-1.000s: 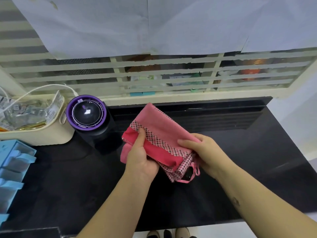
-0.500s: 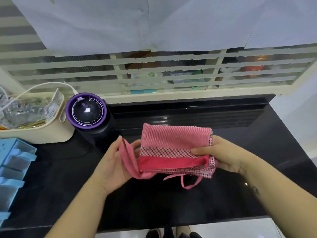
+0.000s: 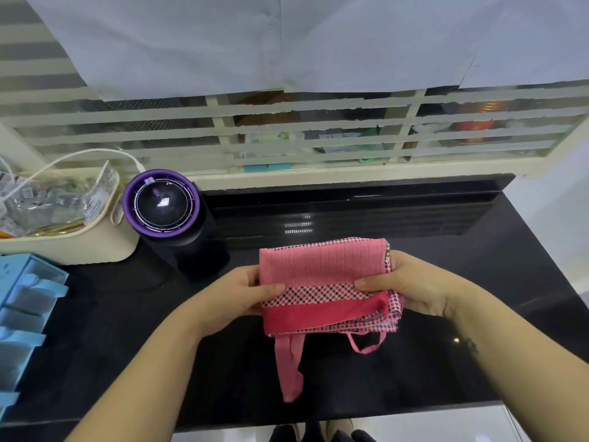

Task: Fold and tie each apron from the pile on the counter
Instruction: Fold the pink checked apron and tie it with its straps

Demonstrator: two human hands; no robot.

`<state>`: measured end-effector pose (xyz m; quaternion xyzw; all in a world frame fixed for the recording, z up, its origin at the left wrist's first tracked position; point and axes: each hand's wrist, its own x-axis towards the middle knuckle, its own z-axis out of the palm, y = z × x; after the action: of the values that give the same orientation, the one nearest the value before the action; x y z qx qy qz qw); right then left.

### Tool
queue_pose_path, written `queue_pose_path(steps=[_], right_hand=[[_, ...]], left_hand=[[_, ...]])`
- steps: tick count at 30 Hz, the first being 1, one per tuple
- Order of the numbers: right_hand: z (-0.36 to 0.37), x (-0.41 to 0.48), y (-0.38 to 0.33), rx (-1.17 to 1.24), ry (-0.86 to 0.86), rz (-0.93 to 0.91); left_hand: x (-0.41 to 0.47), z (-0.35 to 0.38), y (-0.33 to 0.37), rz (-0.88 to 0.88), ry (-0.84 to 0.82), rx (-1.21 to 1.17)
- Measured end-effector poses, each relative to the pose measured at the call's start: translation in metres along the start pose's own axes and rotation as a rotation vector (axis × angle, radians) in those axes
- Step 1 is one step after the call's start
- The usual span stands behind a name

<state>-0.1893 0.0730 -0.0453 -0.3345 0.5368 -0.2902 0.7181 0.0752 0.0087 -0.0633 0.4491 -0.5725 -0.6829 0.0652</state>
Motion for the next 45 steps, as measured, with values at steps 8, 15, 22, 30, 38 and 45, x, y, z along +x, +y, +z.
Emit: queue_pose_path(steps=[8, 15, 22, 30, 38, 45], right_hand=[[-0.007, -0.008, -0.01, 0.067, -0.053, -0.149], [0.003, -0.007, -0.021, 0.362, -0.005, -0.285], [0.001, -0.015, -0.031, 0.12, -0.077, -0.231], [0.013, -0.01, -0.042, -0.125, -0.21, -0.23], [-0.001, -0.012, -0.035, -0.237, -0.07, -0.153], [-0.013, -0.012, -0.042, -0.827, 0.327, -0.314]], left_hand=[[0.0, 0.005, 0.001, 0.131, 0.046, -0.427], [-0.006, 0.011, -0.002, 0.268, -0.105, -0.816], [-0.012, -0.013, -0.009, 0.066, -0.477, -0.782], [-0.004, 0.021, 0.029, -0.063, -0.612, -0.244], [-0.003, 0.025, 0.006, 0.01, -0.512, -0.301], [-0.006, 0.005, 0.0, -0.035, -0.274, -0.12]])
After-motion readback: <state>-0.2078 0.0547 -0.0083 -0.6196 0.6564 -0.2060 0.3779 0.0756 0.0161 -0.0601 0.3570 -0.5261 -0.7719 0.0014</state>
